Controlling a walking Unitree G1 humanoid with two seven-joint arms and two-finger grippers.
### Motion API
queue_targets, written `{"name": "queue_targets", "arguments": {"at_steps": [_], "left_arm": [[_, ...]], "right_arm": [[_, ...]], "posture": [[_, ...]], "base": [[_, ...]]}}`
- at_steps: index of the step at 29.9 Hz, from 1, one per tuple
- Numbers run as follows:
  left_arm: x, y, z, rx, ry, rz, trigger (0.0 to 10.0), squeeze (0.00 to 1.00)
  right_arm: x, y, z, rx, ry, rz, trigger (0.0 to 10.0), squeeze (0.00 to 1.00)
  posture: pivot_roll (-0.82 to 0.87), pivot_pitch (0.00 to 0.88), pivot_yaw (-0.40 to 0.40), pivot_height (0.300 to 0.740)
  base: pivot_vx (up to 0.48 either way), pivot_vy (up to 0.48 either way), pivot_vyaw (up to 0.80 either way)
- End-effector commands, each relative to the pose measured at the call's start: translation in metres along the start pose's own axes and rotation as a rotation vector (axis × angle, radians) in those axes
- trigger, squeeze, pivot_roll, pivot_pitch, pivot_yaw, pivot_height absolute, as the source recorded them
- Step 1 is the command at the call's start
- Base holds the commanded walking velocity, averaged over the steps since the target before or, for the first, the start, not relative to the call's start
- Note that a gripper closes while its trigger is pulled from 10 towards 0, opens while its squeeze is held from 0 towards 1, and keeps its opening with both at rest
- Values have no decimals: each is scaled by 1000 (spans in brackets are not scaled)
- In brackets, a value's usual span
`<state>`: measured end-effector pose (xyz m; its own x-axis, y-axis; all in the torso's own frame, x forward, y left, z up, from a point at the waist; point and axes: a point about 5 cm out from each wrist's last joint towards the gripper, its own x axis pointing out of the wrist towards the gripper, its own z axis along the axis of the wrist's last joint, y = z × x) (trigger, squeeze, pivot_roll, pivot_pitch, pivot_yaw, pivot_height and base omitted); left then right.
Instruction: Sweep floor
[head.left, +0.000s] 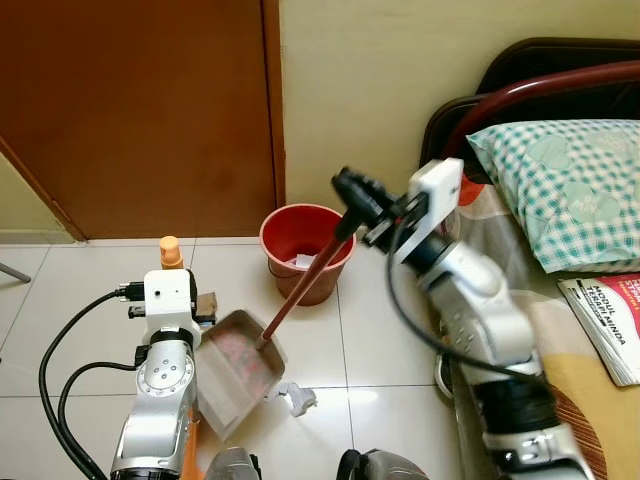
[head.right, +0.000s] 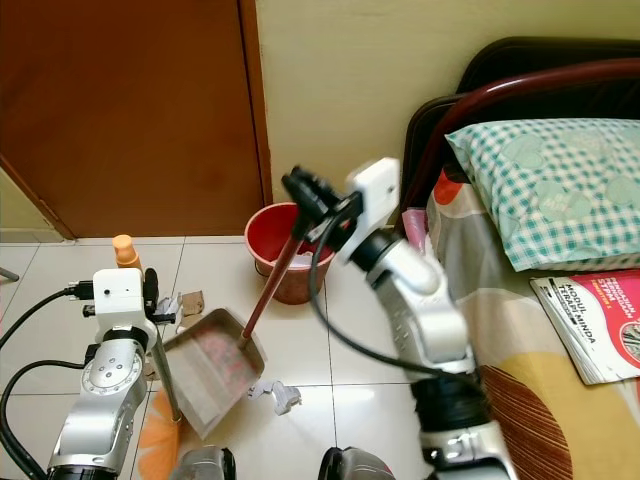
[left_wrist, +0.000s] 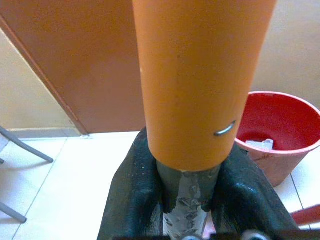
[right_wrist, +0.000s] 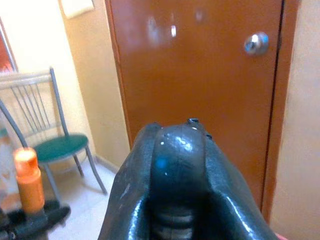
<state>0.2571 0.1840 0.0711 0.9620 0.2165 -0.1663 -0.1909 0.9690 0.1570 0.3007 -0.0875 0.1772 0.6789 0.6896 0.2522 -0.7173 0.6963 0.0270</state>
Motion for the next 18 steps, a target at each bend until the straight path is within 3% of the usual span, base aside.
{"name": "queue_targets", "arguments": {"at_steps": [1, 4, 8, 14, 18], "left_arm": [[-3, 1, -7, -2, 39, -2, 10000, 0], [-3, -1, -6, -10, 38, -18, 10000, 0], [-1, -10, 0, -22, 19, -80, 10000, 0], [1, -17, 5, -24, 8, -119, 10000, 0], [1, -28, 15, -75, -20, -189, 10000, 0]], "right_arm": [[-7, -5, -12, -103, 41, -123, 10000, 0], [-14, -9, -20, -128, 58, -202, 10000, 0], [-31, -24, -25, -190, 74, -428, 10000, 0], [-45, -40, -29, -220, 88, -604, 10000, 0], [-58, -52, -43, -266, 181, -747, 10000, 0]], "posture": [[-8, 116, -60, 740], [-9, 119, -57, 740], [-15, 128, -41, 740], [-16, 134, -28, 740], [-4, 146, -22, 740]], "base": [[0, 0, 0], [0, 0, 0], [0, 0, 0], [0, 0, 0], [0, 0, 0]]}}
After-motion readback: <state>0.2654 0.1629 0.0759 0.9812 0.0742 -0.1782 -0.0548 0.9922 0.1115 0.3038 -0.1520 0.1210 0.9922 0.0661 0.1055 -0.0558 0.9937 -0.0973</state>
